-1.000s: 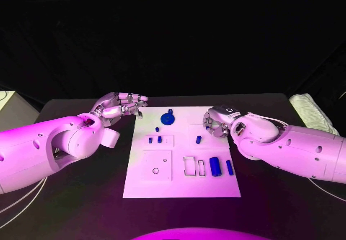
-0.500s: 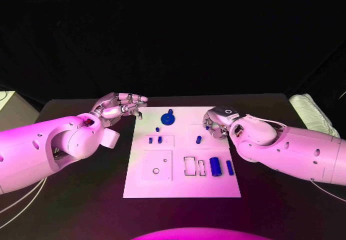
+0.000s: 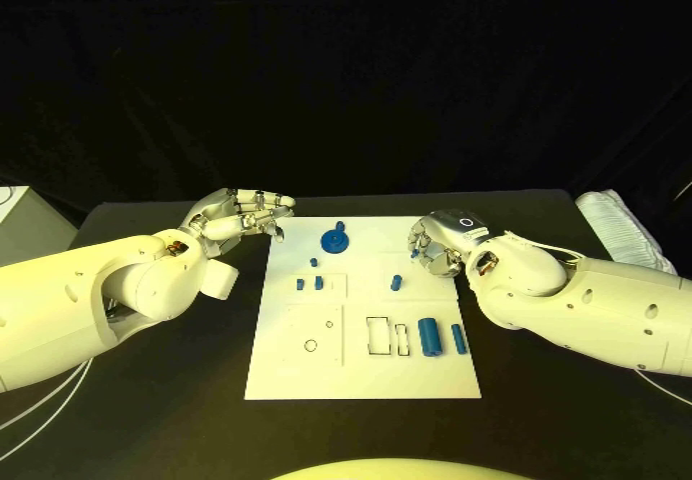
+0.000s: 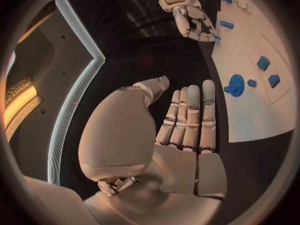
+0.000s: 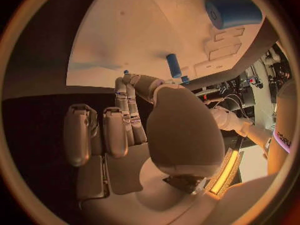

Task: Assemble the parts on the task board

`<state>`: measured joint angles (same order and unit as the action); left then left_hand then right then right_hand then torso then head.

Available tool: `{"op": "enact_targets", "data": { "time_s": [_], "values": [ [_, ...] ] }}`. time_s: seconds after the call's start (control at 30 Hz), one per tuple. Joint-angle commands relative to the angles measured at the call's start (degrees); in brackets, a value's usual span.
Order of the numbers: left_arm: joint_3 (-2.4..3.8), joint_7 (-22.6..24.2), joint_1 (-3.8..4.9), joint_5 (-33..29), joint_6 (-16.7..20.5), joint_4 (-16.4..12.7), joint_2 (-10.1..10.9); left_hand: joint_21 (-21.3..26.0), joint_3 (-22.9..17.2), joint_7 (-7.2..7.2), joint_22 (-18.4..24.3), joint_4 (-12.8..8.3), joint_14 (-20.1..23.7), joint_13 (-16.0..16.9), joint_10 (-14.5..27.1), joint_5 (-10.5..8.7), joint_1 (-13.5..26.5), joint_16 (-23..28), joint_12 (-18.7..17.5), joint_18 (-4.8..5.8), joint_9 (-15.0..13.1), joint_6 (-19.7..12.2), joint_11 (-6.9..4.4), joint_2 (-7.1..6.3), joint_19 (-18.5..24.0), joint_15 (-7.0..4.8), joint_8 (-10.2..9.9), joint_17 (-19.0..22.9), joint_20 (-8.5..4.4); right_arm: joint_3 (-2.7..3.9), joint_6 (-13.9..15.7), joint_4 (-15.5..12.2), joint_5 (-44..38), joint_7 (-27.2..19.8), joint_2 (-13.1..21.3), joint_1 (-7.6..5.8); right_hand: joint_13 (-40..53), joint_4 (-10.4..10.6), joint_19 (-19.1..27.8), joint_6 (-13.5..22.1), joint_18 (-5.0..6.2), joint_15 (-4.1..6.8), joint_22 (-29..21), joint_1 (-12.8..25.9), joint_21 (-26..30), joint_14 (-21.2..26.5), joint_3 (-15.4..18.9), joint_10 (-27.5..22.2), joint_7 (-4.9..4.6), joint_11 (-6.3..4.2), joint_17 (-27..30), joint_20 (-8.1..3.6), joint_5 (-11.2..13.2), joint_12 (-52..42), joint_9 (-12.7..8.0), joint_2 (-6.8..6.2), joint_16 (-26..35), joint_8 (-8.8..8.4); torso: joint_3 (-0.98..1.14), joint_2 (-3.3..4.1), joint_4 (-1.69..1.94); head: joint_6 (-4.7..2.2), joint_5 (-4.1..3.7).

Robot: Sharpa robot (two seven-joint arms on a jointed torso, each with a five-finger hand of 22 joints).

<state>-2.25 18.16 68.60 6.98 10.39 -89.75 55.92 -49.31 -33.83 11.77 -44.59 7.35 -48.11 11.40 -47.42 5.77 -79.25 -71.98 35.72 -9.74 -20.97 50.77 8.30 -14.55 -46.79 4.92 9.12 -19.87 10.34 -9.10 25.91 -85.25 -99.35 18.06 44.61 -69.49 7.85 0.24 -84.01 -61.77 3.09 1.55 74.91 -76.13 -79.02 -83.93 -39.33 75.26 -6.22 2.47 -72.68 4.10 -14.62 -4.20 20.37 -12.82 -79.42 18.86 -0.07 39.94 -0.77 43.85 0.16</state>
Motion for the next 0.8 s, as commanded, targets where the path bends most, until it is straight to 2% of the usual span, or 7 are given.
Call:
{"op": "enact_targets", "data": {
  "time_s": [0.03, 0.13, 0.3, 0.5, 0.67, 0.8],
  "values": [
    [0.06, 0.2, 0.06, 0.0, -0.8, 0.0, -0.2, 0.2, 0.4, 0.01, 0.0, 0.0, -0.3, -0.1, 0.4, -0.36, 0.2, 0.3, -0.3, -0.77, 0.1, -0.3, 0.12, 0.53, -0.4, -0.08, 0.1, -0.1, 0.18, 0.07, 2.5, -0.6, 1.8, -0.8, 0.3, -0.15, -0.1, 0.0, -2.5, -0.6, -0.72, 0.28, 9.2, 0.6, -0.1, -2.6, 0.4, 0.3, -0.22, 0.15, 0.0, -0.13, 0.3, 0.3, 0.2, 0.05, 0.0, 0.41, 0.03, 0.1, -0.02, -0.13, -0.06],
    [0.06, 0.1, 0.06, 0.0, -0.8, 0.1, -0.2, 0.2, 0.4, 0.01, 0.0, 0.0, -0.3, -0.1, 0.4, -0.36, 0.2, 0.3, -0.3, -0.77, 0.1, -0.3, 0.12, 0.53, -0.4, -0.08, 0.1, -0.1, 0.18, 0.19, 2.6, -1.1, 2.7, -0.9, 0.8, -0.37, -0.2, 0.2, -2.5, -0.6, -0.73, 0.3, 9.2, 0.9, -0.1, -2.6, 0.7, 0.3, -0.15, 0.13, 0.0, -0.14, 0.3, 0.4, 0.3, -0.01, 0.0, 0.42, 0.07, 0.14, 0.05, -0.16, -0.1],
    [0.06, 0.0, 0.06, 0.0, -0.9, 0.3, -0.2, 0.3, 0.5, 0.04, 0.1, 0.0, -0.3, -0.1, 0.5, -0.35, 0.1, 0.3, -0.4, -0.77, 0.1, -0.4, 0.15, 0.54, -0.5, -0.06, 0.1, -0.1, 0.19, 0.4, 2.5, -2.6, 4.0, -0.9, 1.8, -0.92, -0.3, 0.3, -2.5, -0.6, -0.72, 0.32, 9.2, 1.3, -0.1, -2.6, 0.9, 0.3, -0.09, 0.1, 0.0, -0.16, 0.3, 0.5, 0.4, -0.11, 0.0, 0.41, 0.02, 0.12, 0.04, -0.14, -0.08],
    [0.06, -0.2, 0.06, 0.0, -1.0, 0.4, -0.3, 0.3, 0.6, 0.07, 0.2, 0.0, -0.3, -0.1, 0.6, -0.35, 0.1, 0.3, -0.4, -0.77, 0.1, -0.5, 0.18, 0.54, -0.5, -0.04, 0.1, -0.1, 0.2, 0.5, 1.8, -5.9, 5.2, -0.8, 2.7, -1.35, -0.3, 0.5, -2.5, -0.5, -0.71, 0.32, 9.1, 1.6, 0.0, -2.6, 1.1, 0.3, -0.06, 0.11, 0.1, -0.16, 0.3, 0.5, 0.5, -0.19, 0.0, 0.38, -0.01, 0.09, -0.07, -0.05, 0.13],
    [0.06, -0.4, 0.06, 0.0, -1.1, 0.5, -0.5, 0.4, 0.6, 0.09, 0.2, 0.0, -0.3, -0.1, 0.6, -0.34, 0.0, 0.4, -0.4, -0.77, 0.2, -0.6, 0.2, 0.54, -0.5, -0.02, 0.1, -0.1, 0.21, 0.52, 0.5, -9.1, 5.6, -0.5, 2.2, -1.45, -0.4, 0.6, -2.5, -0.5, -0.68, 0.32, 9.1, 1.7, 0.1, -2.6, 1.2, 0.3, -0.04, 0.11, 0.1, -0.17, 0.3, 0.5, 0.5, -0.2, 0.0, 0.36, 0.07, 0.16, 0.08, 0.1, 0.4],
    [0.06, -0.5, 0.06, 0.0, -1.2, 0.5, -0.5, 0.5, 0.7, 0.13, 0.3, 0.0, -0.3, -0.1, 0.7, -0.33, -0.1, 0.4, -0.5, -0.77, 0.2, -0.7, 0.23, 0.55, -0.6, 0.0, 0.1, -0.1, 0.22, 0.44, -1.0, -11.2, 5.5, -0.2, 0.8, -1.45, -0.4, 0.7, -2.4, -0.5, -0.66, 0.32, 9.0, 1.9, 0.2, -2.6, 1.3, 0.3, -0.02, 0.11, 0.1, -0.17, 0.3, 0.6, 0.6, -0.21, 0.0, 0.33, -0.04, 0.12, 0.05, 0.32, 0.96]
  ]
}}
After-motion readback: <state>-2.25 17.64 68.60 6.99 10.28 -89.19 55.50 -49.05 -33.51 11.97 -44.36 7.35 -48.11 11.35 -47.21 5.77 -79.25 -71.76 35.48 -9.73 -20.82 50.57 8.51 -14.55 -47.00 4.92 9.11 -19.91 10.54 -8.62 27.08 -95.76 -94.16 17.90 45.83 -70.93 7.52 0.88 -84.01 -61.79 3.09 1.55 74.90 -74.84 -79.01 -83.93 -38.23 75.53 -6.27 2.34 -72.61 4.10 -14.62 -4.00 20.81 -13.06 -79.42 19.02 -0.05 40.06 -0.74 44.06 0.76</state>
